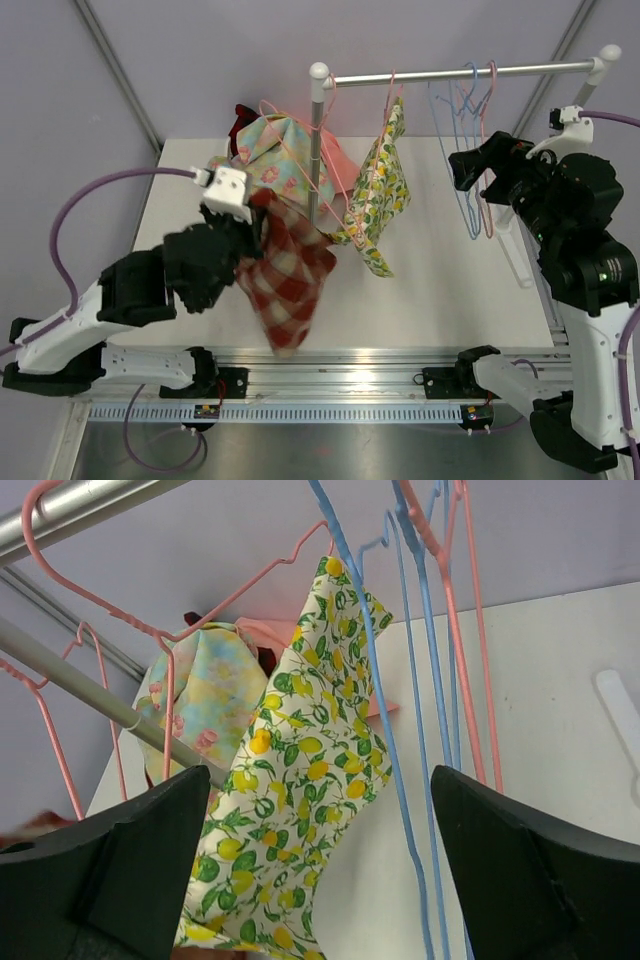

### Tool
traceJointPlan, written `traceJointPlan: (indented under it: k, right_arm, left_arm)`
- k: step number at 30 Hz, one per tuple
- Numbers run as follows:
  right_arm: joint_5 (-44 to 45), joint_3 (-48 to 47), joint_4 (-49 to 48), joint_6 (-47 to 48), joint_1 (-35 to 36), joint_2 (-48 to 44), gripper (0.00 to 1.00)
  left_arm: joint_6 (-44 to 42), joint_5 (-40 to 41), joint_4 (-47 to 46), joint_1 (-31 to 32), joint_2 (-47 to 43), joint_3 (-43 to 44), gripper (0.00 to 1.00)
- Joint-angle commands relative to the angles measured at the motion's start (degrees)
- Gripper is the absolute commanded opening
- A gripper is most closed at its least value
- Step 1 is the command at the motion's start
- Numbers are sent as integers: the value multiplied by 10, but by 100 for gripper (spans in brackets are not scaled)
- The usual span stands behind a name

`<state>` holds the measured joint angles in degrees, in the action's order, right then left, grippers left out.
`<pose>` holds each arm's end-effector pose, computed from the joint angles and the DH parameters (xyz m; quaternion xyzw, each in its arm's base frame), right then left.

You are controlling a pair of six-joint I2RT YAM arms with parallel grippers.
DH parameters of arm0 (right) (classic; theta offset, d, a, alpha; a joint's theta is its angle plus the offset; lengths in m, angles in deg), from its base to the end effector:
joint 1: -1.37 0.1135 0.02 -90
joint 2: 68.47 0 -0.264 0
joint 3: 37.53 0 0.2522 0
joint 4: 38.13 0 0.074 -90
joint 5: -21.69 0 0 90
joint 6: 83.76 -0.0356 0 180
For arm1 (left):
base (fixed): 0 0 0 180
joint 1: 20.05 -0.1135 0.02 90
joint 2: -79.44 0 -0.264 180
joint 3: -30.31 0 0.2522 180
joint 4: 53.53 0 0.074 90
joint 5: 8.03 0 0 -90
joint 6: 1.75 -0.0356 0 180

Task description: Remove the skirt from the hanger

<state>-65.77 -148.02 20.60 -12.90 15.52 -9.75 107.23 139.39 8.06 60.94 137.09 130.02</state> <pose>0.1437 0.0346 0.5240 0.0473 0.7472 0.1739 0.6397 0.0537 -0.1472 0.4743 0.1315 0.7568 -0.1352 0.6259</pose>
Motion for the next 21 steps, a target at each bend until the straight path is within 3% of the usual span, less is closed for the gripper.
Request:
traceJointPlan:
  k: [1,6,11,12,15,18,21]
  right_arm:
    - [35,10,20,17,1,-42,99]
    - [44,44,28,16,-1,-95,99]
    - [29,80,28,19,-1,-121,99]
    - [23,87,27,16,0,-128,100]
    - [8,113,20,14,-1,-145,99]
    - [2,131,20,19,1,-156,99]
    - [-1,133,22,30,0,-164,99]
  left_arm:
    - [-185,-62,-137,-121,6,98,0]
    - [-221,-167,-153,-323,110,220,0]
    - [-193,-322,-129,-468,262,400,0]
    - [-171,-343,-122,-505,322,472,0]
    - [-135,-410,-107,-557,404,578,0]
    - [-127,-406,-137,-565,455,554,0]
    - [-105,-361,-207,-571,449,399,0]
